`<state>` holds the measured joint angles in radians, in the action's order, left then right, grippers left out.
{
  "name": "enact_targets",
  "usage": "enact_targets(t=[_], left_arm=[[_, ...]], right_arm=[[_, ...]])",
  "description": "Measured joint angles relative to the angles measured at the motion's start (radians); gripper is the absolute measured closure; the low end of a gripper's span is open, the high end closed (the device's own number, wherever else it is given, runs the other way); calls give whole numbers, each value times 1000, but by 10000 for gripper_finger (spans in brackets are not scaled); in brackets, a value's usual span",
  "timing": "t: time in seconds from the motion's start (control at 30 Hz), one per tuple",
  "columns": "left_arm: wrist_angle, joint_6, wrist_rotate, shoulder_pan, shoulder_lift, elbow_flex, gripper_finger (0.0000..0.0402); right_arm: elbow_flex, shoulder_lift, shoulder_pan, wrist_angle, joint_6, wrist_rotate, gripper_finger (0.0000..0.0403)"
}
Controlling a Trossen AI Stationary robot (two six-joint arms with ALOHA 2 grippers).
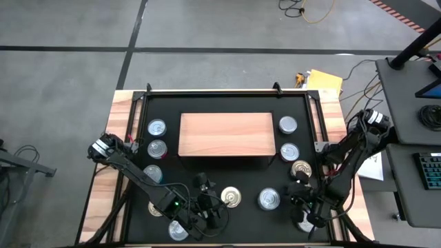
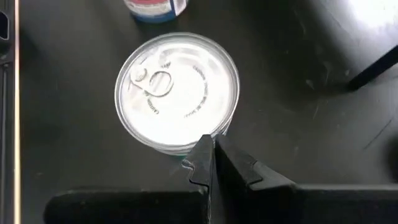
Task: Stack canned seafood by type on shelf
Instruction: Put the light green tuna can on the shelf
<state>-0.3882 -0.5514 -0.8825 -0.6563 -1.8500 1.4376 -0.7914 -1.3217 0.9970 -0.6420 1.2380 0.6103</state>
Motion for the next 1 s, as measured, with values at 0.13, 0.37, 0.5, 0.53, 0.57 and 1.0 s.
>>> enact_targets(t=[0.13, 0.37, 0.5, 0.53, 0.57, 1.0], left_arm=[[0, 0, 0, 0, 0, 0, 86], [-1, 0, -1, 3, 0, 0, 86], [-2, 2, -1, 5, 0, 0, 86], [-2, 2, -1, 6, 0, 0, 86], [-2, 2, -1, 6, 0, 0, 86], [-4, 4, -1, 6, 0, 0, 86]], right_arm=[[0, -5, 0, 53, -63, 22, 394], [4, -58, 0, 97, -76, 18, 394], [6, -91, 0, 101, -52, 6, 394], [5, -96, 0, 101, -52, 3, 394], [5, -103, 0, 102, -51, 1, 394], [6, -112, 21, 73, -3, -11, 394]])
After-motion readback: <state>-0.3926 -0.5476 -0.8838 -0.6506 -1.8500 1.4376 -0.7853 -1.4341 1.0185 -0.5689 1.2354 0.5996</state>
